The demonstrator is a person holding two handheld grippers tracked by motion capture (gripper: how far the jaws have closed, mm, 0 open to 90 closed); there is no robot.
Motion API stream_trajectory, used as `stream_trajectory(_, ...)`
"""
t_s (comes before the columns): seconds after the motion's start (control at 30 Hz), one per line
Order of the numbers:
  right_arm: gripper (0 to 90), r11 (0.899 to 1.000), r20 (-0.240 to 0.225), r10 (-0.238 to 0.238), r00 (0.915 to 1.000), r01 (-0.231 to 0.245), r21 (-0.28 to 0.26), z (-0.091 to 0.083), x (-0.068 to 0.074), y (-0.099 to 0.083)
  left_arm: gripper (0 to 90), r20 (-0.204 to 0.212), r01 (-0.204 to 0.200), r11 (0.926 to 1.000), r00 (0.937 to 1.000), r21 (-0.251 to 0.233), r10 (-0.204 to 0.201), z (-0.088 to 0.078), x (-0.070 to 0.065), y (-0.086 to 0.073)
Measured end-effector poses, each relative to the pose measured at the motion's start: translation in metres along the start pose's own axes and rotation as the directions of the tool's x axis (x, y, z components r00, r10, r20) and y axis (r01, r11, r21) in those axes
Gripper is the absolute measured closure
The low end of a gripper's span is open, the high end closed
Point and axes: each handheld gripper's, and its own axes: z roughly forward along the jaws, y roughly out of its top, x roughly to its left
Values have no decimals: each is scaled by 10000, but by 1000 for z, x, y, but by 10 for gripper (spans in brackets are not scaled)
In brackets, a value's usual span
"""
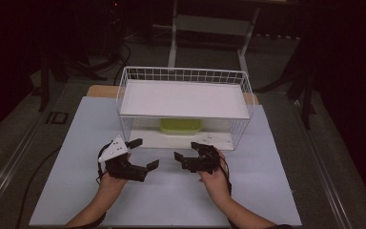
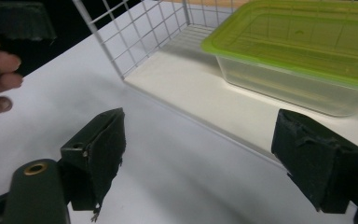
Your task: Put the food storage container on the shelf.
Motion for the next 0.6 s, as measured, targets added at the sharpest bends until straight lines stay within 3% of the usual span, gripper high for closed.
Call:
stream_trajectory(0.4,174,9983,-303,-560,9980,564,123,-34,5,-9,6,170,-297,9994,9994,203,294,-26,-5,-2)
stream_trajectory(0.6,175,9963,-268,-818,9963,810,-282,-52,5,-14,6,41,-286,9993,9996,236,285,-39,-5,-8)
